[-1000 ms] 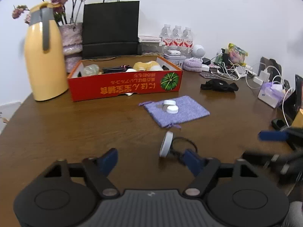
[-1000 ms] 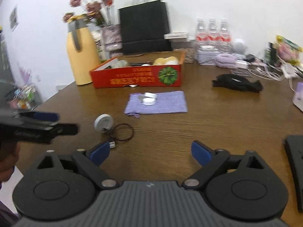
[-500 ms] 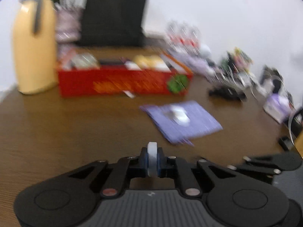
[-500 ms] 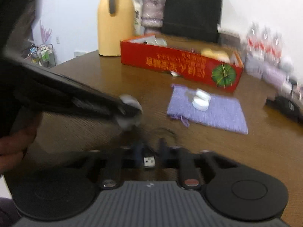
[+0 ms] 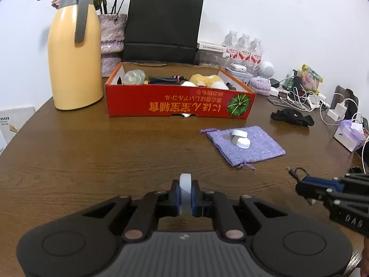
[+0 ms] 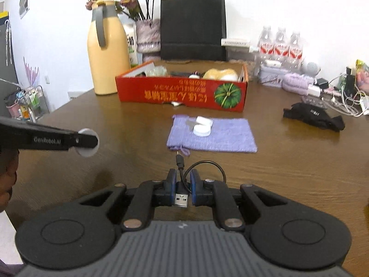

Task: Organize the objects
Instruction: 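Grasp the black USB cable with right tool while left tool grasps a white round item, then carry the cable and white round item into the box and release both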

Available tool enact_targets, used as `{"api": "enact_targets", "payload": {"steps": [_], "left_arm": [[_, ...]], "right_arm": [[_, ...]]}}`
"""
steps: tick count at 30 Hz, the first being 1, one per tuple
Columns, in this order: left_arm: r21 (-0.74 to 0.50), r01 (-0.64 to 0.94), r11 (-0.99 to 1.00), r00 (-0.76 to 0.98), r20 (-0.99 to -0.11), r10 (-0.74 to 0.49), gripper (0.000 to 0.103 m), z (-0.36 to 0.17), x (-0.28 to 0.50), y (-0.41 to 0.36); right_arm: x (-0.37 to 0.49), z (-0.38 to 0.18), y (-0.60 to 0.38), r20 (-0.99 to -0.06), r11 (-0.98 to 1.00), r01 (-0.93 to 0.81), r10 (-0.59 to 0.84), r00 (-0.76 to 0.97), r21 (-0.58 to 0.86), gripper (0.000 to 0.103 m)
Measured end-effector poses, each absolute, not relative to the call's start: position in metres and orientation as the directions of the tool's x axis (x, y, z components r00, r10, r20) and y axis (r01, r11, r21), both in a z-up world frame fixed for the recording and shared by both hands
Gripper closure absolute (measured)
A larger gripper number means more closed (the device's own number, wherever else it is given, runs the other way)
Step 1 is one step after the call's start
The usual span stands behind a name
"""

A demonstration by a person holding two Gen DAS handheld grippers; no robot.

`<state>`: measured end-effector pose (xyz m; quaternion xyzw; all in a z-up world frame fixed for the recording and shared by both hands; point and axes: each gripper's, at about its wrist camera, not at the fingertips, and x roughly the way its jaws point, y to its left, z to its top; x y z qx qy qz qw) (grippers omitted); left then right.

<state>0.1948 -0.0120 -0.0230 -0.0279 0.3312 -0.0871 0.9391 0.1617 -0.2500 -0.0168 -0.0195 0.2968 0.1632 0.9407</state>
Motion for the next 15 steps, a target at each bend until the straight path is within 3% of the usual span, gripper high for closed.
{"api": "enact_targets", "payload": {"steps": [10, 15], "left_arm": [[-0.054, 0.231, 0.971, 0.833, -0.505, -0.226, 0.095, 0.035, 0.291, -0.009], [-0.065, 0.239, 0.969, 0.807, -0.542, -0.235, 0.095, 0.05, 0.395, -0.009]], "right_arm": [[0.247, 0.058, -0.267, -0.412, 0.94, -0.341, 0.324, 0.852, 0.033, 0.09], [0.346, 0.092, -0.266, -0.372, 0.93, -0.355, 0.366, 0.853, 0.099, 0.09]]}}
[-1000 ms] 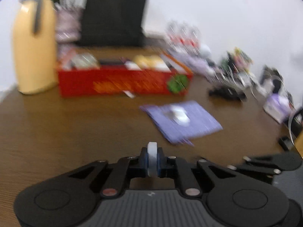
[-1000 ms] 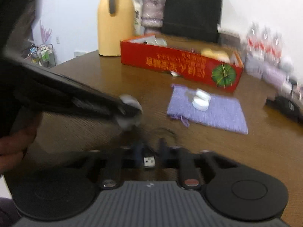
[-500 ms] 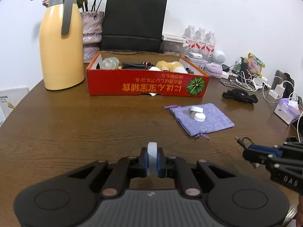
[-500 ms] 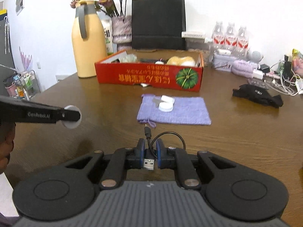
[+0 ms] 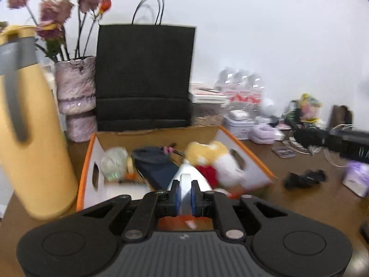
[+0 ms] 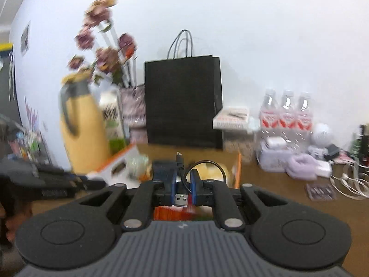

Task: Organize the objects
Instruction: 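Carry the cable and white round item into the box and release both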

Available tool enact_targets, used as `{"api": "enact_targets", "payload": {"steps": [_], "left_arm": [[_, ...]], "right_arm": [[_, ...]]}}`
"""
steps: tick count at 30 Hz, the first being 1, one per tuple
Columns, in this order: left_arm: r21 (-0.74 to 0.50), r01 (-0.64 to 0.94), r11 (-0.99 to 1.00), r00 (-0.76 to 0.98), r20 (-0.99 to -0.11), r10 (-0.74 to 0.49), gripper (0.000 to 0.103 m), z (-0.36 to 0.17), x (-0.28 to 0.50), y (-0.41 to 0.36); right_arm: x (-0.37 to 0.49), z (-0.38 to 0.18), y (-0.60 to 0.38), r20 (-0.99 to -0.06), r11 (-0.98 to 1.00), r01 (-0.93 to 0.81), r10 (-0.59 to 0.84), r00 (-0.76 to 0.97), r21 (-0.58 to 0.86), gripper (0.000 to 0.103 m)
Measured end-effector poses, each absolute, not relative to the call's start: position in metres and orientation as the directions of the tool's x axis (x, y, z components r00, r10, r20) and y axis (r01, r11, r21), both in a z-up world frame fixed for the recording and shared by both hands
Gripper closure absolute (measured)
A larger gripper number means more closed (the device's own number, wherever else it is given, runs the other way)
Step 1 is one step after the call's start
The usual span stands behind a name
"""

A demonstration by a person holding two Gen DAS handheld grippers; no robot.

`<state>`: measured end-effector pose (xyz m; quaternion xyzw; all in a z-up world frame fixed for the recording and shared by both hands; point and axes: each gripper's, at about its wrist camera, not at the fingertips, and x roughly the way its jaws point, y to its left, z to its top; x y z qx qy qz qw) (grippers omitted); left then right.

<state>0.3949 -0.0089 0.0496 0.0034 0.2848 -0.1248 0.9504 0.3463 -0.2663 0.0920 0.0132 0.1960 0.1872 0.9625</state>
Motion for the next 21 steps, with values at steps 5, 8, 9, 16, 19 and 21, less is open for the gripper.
{"api": "enact_targets", "payload": {"steps": [5, 8, 9, 16, 19, 21], "left_arm": [[0.077, 0.207, 0.975, 0.776, -0.621, -0.116, 0.094, 0.037, 0.478, -0.014], [0.08, 0.176, 0.981, 0.761, -0.643, -0.084, 0.076, 0.028, 0.51, -0.007], [0.084, 0.17, 0.982, 0.753, -0.654, -0.074, 0.071, 0.025, 0.517, -0.005], [0.101, 0.137, 0.985, 0.778, -0.627, -0.044, 0.037, 0.032, 0.519, 0.018], [0.117, 0.101, 0.988, 0.796, -0.606, -0.009, 0.034, 0.045, 0.512, 0.024], [0.109, 0.093, 0.99, 0.803, -0.596, -0.01, 0.031, 0.056, 0.506, 0.026]], "right_arm": [[0.466, 0.086, -0.252, -0.456, 0.921, -0.342, 0.39, 0.8, 0.188, 0.09], [0.531, 0.068, -0.239, -0.489, 0.888, -0.333, 0.454, 0.745, 0.317, 0.09], [0.552, 0.058, -0.233, -0.502, 0.872, -0.328, 0.48, 0.719, 0.363, 0.088], [0.592, 0.015, -0.219, -0.556, 0.895, -0.199, 0.409, 0.723, 0.399, 0.041], [0.575, 0.026, -0.228, -0.564, 0.9, -0.201, 0.403, 0.721, 0.386, 0.039], [0.559, 0.039, -0.233, -0.566, 0.917, -0.209, 0.377, 0.733, 0.34, 0.031]]}}
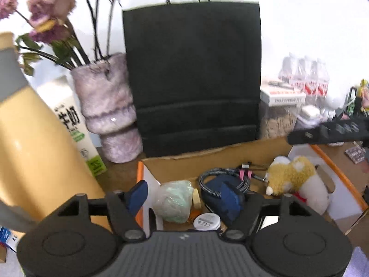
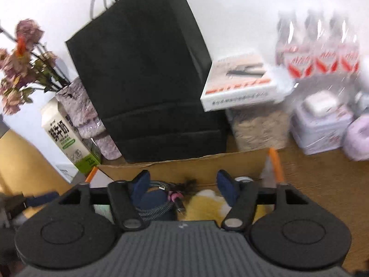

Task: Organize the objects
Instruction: 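Carry the cable and white round item into the box and release both, then withdraw both tools from the box toward the purple cloth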

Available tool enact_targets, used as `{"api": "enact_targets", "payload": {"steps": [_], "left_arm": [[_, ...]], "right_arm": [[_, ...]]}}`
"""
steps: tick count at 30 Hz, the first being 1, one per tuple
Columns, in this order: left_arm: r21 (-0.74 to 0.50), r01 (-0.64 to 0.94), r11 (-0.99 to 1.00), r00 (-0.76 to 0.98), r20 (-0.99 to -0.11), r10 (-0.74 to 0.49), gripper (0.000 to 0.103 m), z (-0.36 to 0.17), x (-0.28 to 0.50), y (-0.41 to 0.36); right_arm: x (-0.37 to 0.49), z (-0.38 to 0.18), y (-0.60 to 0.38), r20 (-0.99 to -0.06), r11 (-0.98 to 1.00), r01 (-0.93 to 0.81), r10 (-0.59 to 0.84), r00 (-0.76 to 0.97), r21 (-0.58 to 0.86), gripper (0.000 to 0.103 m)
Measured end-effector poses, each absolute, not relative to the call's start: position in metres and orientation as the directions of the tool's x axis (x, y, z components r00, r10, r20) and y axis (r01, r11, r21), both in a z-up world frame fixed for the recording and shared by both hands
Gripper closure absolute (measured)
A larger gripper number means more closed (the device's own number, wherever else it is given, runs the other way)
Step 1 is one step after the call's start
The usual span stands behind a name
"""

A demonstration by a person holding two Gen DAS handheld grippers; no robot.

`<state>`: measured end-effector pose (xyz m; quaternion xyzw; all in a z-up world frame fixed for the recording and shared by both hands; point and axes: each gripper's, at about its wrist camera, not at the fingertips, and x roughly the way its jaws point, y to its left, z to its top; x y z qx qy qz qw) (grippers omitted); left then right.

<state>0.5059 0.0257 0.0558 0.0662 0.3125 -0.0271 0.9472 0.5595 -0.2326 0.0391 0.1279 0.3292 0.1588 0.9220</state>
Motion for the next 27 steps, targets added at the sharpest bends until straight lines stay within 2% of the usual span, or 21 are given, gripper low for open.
{"api": "enact_targets", "payload": {"steps": [2, 6, 9, 12, 13, 15, 16, 18, 21, 23, 25, 27], "left_arm": [[0.097, 0.086, 0.992, 0.813, -0.582, -0.014, 0.026, 0.068, 0.493, 0.025], [0.077, 0.091, 0.993, 0.825, -0.564, -0.032, 0.022, 0.078, 0.441, 0.019], [0.118, 0.19, 0.975, 0.83, -0.55, -0.095, 0.021, 0.077, 0.379, 0.003], [0.111, 0.246, 0.963, 0.846, -0.509, -0.157, 0.016, 0.08, 0.305, -0.007], [0.094, 0.265, 0.96, 0.849, -0.494, -0.186, 0.012, 0.08, 0.28, -0.009], [0.042, 0.299, 0.953, 0.862, -0.441, -0.25, 0.003, 0.073, 0.225, -0.009], [0.007, 0.278, 0.961, 0.867, -0.432, -0.247, 0.0, 0.066, 0.202, -0.007], [-0.053, 0.205, 0.977, 0.853, -0.479, -0.206, 0.0, 0.044, 0.161, -0.005], [-0.036, 0.146, 0.989, 0.796, -0.589, -0.139, 0.0, 0.015, 0.122, -0.007], [0.015, 0.162, 0.987, 0.772, -0.624, -0.117, 0.0, 0.005, 0.115, -0.008], [0.04, 0.103, 0.994, 0.775, -0.63, -0.055, 0.001, 0.002, 0.121, -0.009], [0.029, 0.06, 0.998, 0.786, -0.617, -0.03, 0.003, 0.004, 0.127, -0.014]], "right_arm": [[0.543, 0.051, -0.238, -0.575, 0.931, -0.214, 0.352, 0.739, 0.295, 0.029], [0.497, 0.074, -0.248, -0.572, 0.947, -0.239, 0.322, 0.755, 0.217, 0.024], [0.433, 0.08, -0.258, -0.541, 0.942, -0.292, 0.333, 0.772, 0.164, 0.014], [0.362, 0.079, -0.259, -0.537, 0.939, -0.339, 0.318, 0.782, 0.062, 0.012], [0.342, 0.08, -0.259, -0.535, 0.935, -0.353, 0.319, 0.783, 0.04, 0.01], [0.292, 0.078, -0.262, -0.515, 0.926, -0.376, 0.338, 0.788, 0.032, 0.001], [0.264, 0.075, -0.266, -0.495, 0.927, -0.369, 0.352, 0.794, 0.067, 0.001], [0.216, 0.066, -0.278, -0.468, 0.927, -0.329, 0.374, 0.801, 0.177, 0.0], [0.147, 0.042, -0.298, -0.452, 0.917, -0.267, 0.381, 0.807, 0.296, 0.0], [0.125, 0.03, -0.298, -0.516, 0.93, -0.275, 0.365, 0.775, 0.245, 0.0], [0.121, 0.021, -0.292, -0.577, 0.952, -0.258, 0.305, 0.758, 0.164, 0.0], [0.121, 0.017, -0.284, -0.586, 0.961, -0.259, 0.263, 0.766, 0.093, 0.001]]}}
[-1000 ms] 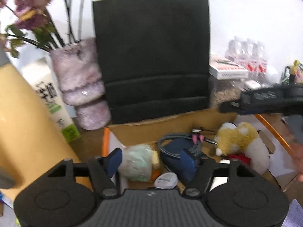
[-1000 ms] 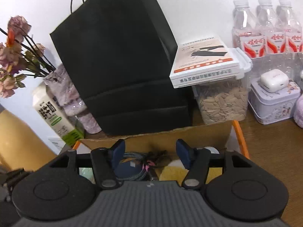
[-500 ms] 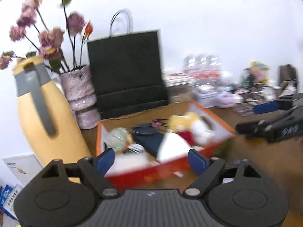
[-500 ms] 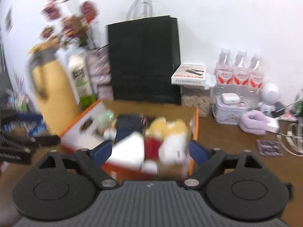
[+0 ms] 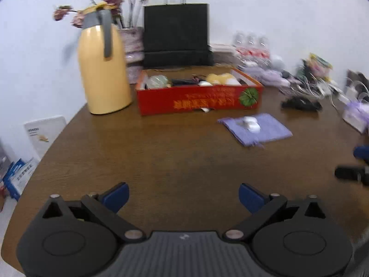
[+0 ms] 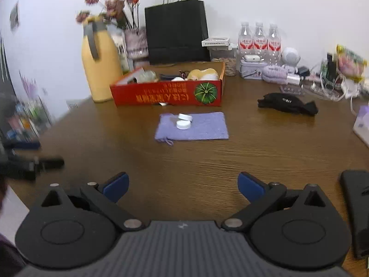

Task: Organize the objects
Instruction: 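Withdraw both tools from the box toward the purple cloth, then grasp a white lid with right tool while left tool grasps the cloth edge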

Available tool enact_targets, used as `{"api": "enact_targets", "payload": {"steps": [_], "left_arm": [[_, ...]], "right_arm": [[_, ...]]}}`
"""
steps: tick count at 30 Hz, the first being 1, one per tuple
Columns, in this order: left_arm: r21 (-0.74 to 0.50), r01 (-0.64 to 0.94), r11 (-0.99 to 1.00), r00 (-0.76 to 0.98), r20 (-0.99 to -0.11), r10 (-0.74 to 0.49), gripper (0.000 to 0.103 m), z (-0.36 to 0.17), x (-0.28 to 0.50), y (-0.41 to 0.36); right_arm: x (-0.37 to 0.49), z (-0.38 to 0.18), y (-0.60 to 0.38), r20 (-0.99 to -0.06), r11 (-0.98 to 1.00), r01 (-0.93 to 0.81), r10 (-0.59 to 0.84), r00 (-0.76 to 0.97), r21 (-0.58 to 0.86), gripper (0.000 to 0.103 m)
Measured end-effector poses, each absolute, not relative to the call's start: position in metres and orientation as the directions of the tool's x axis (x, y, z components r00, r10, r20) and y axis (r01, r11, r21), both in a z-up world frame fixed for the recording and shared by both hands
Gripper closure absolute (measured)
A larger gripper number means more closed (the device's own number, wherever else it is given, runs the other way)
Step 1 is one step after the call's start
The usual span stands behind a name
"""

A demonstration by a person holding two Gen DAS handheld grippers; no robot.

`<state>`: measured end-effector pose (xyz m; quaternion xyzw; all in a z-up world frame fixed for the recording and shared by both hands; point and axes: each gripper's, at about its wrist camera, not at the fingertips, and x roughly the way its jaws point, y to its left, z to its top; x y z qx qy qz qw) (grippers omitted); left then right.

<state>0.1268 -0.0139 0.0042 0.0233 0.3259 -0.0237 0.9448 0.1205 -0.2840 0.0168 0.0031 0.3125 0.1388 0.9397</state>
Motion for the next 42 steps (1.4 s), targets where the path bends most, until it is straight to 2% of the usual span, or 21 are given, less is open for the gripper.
{"api": "enact_targets", "payload": {"steps": [4, 6, 10, 12, 14, 19, 20, 23, 26, 28, 29, 30, 31, 33, 36, 38, 42], "left_arm": [[-0.045, 0.152, 0.987, 0.809, -0.568, -0.15, 0.003, 0.008, 0.137, -0.029], [-0.048, 0.222, 0.974, 0.809, -0.548, -0.211, 0.004, 0.0, 0.149, -0.037], [-0.039, 0.263, 0.964, 0.8, -0.55, -0.24, 0.031, -0.014, 0.195, -0.06], [-0.053, 0.301, 0.952, 0.784, -0.554, -0.279, 0.041, -0.018, 0.223, -0.071], [-0.077, 0.347, 0.935, 0.754, -0.569, -0.327, 0.056, -0.025, 0.251, -0.08], [-0.058, 0.441, 0.896, 0.707, -0.592, -0.386, 0.065, -0.046, 0.311, -0.102], [-0.051, 0.473, 0.88, 0.686, -0.606, -0.404, 0.075, -0.051, 0.322, -0.104], [-0.122, 0.501, 0.857, 0.635, -0.622, -0.459, 0.088, -0.061, 0.341, -0.098], [-0.204, 0.508, 0.837, 0.603, -0.608, -0.515, 0.091, -0.065, 0.348, -0.087], [-0.251, 0.505, 0.826, 0.592, -0.595, -0.543, 0.095, -0.067, 0.348, -0.08], [-0.278, 0.503, 0.819, 0.581, -0.593, -0.558, 0.096, -0.068, 0.349, -0.076], [-0.298, 0.497, 0.815, 0.571, -0.594, -0.566, 0.096, -0.069, 0.35, -0.074], [-0.315, 0.491, 0.813, 0.566, -0.594, -0.572, 0.096, -0.069, 0.349, -0.071], [-0.333, 0.473, 0.815, 0.563, -0.598, -0.571, 0.096, -0.069, 0.35, -0.064], [-0.367, 0.445, 0.817, 0.56, -0.598, -0.573, 0.099, -0.068, 0.35, -0.053], [-0.344, 0.443, 0.828, 0.574, -0.601, -0.557, 0.099, -0.065, 0.346, -0.052], [-0.284, 0.418, 0.863, 0.621, -0.604, -0.5, 0.103, -0.055, 0.328, -0.053]], "right_arm": [[0.12, 0.02, -0.273, -0.526, 0.962, -0.268, 0.252, 0.812, 0.046, 0.003], [0.124, 0.021, -0.278, -0.498, 0.963, -0.262, 0.261, 0.827, 0.069, 0.009], [0.144, 0.022, -0.292, -0.484, 0.967, -0.232, 0.256, 0.837, 0.11, 0.018], [0.161, 0.02, -0.297, -0.487, 0.964, -0.237, 0.265, 0.832, 0.119, 0.022], [0.184, 0.016, -0.298, -0.505, 0.963, -0.243, 0.27, 0.82, 0.121, 0.024], [0.243, 0.002, -0.287, -0.54, 0.955, -0.269, 0.294, 0.789, 0.126, 0.031], [0.252, 0.0, -0.287, -0.538, 0.954, -0.269, 0.297, 0.789, 0.132, 0.032], [0.279, -0.003, -0.287, -0.533, 0.946, -0.273, 0.324, 0.782, 0.175, 0.032], [0.308, -0.012, -0.285, -0.549, 0.926, -0.299, 0.378, 0.746, 0.231, 0.032], [0.327, -0.024, -0.282, -0.572, 0.915, -0.293, 0.402, 0.716, 0.277, 0.037], [0.338, -0.031, -0.28, -0.589, 0.908, -0.288, 0.418, 0.692, 0.306, 0.045], [0.347, -0.038, -0.277, -0.605, 0.9, -0.283, 0.433, 0.668, 0.331, 0.06], [0.353, -0.046, -0.275, -0.623, 0.895, -0.271, 0.442, 0.646, 0.354, 0.068], [0.356, -0.053, -0.274, -0.602, 0.884, -0.272, 0.46, 0.652, 0.38, 0.075], [0.354, -0.055, -0.276, -0.591, 0.877, -0.273, 0.471, 0.655, 0.396, 0.076], [0.348, -0.055, -0.277, -0.584, 0.876, -0.265, 0.47, 0.662, 0.404, 0.076], [0.327, -0.044, -0.271, -0.579, 0.92, -0.239, 0.382, 0.721, 0.31, 0.075]]}}
